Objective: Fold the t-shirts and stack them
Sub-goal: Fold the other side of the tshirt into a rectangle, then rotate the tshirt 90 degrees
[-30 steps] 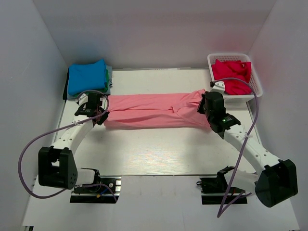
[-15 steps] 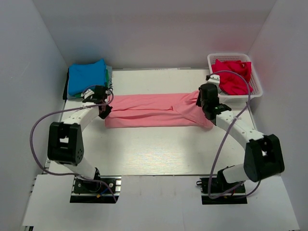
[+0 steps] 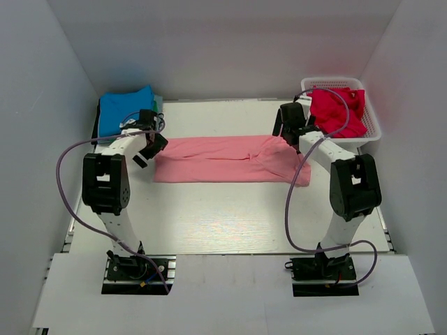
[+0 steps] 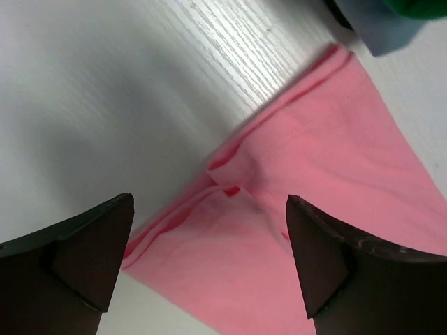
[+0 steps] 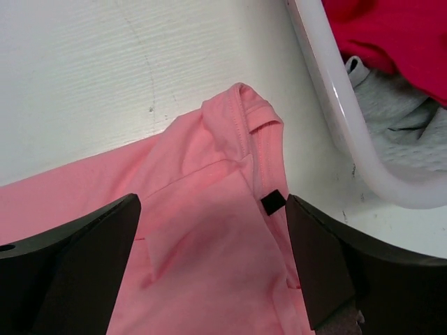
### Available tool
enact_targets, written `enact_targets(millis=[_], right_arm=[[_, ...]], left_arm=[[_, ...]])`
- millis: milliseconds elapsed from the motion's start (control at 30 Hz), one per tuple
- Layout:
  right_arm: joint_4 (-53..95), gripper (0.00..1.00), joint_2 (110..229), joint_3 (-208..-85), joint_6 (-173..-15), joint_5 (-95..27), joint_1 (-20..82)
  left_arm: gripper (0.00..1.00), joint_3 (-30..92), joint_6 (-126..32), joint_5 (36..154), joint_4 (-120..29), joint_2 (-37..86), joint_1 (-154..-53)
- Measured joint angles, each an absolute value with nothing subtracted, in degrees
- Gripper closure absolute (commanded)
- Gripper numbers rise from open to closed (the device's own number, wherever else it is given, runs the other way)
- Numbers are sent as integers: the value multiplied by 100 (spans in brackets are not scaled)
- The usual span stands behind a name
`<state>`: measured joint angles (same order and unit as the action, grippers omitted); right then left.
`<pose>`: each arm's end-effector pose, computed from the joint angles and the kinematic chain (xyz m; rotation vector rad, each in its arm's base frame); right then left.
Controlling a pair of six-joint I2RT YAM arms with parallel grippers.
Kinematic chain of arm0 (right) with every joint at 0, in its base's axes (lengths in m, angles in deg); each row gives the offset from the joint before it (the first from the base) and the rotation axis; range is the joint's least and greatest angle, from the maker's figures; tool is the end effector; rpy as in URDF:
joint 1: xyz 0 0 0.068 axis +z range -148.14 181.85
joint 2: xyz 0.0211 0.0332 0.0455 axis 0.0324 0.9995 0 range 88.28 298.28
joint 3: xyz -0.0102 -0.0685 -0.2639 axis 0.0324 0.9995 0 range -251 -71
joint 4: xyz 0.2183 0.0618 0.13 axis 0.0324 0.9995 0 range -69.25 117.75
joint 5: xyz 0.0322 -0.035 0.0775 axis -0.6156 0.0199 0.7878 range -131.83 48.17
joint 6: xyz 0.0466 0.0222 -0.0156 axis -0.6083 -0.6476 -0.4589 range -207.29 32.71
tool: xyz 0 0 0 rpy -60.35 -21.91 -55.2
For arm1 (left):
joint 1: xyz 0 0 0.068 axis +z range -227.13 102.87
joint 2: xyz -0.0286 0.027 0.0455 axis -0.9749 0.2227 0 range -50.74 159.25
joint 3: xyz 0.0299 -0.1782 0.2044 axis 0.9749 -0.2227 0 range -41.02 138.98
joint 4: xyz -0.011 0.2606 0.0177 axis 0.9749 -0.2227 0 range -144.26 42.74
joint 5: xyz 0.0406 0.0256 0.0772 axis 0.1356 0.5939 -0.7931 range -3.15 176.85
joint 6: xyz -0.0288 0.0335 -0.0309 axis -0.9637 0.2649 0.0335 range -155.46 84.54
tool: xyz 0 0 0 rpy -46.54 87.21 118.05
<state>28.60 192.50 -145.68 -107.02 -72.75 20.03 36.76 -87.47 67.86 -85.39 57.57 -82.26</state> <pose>0.3959 0.1107 0.2373 0.3165 2.1027 -0.2130 0.3830 -0.0228 0.1910 -1.1331 2.4034 0.1508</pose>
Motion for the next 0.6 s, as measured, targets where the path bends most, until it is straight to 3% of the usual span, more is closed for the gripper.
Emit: enact_targets(millis=[333,600], right_arm=[[3136,10,17969,-13541,-10949,-5797,2073],[3228,10,18096,-12706,-11287,-5117,2084]], left_arm=[[0,3375,-7925,7862,-7900,4697,-8372],[0,3069,-7437,8972,-7109,5221,-8521]])
